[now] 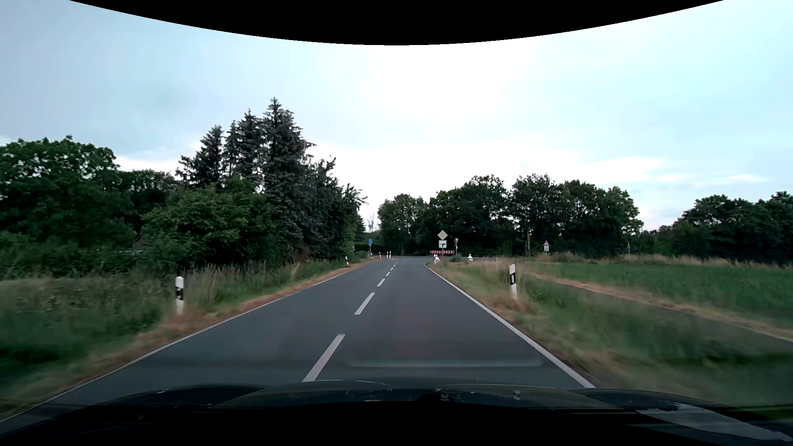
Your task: Follow the waypoints while adhering to traffic rules and regulations
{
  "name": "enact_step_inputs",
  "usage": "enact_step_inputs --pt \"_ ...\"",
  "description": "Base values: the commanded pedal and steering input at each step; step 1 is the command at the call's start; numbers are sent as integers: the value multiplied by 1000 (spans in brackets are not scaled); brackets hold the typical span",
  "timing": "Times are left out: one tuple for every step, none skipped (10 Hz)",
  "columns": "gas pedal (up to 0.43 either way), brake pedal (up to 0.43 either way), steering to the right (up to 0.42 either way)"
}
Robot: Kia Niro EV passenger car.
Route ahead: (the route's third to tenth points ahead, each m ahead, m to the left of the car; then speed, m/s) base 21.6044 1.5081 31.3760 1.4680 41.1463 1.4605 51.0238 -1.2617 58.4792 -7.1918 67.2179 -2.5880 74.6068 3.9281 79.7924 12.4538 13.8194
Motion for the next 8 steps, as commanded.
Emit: enact_step_inputs --pt "0 0 -3" --pt "0 0 -3" --pt "0 0 -3" --pt "0 0 -3" --pt "0 0 -4" --pt "0 0 -4" --pt "0 0 -4" --pt "0 0 -3"
